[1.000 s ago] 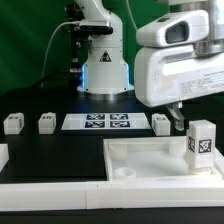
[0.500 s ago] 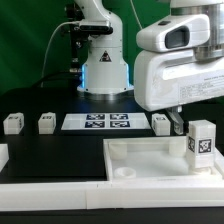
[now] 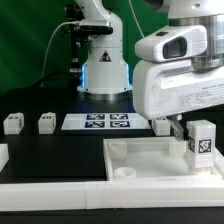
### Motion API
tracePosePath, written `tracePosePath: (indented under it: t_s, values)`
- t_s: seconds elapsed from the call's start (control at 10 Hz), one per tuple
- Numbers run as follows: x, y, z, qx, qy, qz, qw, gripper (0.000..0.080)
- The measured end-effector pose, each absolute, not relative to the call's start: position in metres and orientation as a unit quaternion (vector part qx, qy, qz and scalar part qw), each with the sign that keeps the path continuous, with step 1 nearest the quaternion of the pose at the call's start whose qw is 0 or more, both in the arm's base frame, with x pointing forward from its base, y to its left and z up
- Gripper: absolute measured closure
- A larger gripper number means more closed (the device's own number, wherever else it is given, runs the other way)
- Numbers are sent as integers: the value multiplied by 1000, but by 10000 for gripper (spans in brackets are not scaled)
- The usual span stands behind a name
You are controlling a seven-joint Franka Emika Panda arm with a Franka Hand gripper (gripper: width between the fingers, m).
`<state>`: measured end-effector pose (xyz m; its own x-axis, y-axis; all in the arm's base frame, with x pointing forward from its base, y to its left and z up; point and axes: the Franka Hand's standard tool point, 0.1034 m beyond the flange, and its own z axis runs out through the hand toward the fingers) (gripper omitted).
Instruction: Assemble one leg
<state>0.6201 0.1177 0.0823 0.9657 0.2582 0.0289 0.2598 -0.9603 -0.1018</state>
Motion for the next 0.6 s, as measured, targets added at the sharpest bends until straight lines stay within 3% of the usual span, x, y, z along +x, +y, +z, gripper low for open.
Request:
tracePosePath:
  t_s: [0.1, 0.2, 0.3, 0.6]
  values:
    - [620, 117, 82, -990, -132, -8, 52, 388]
    - [621, 115, 82, -989, -140, -8, 52, 388]
    - [621, 115, 82, -988, -144, -9, 52, 500]
    - [621, 115, 82, -990, -128, -7, 52, 503]
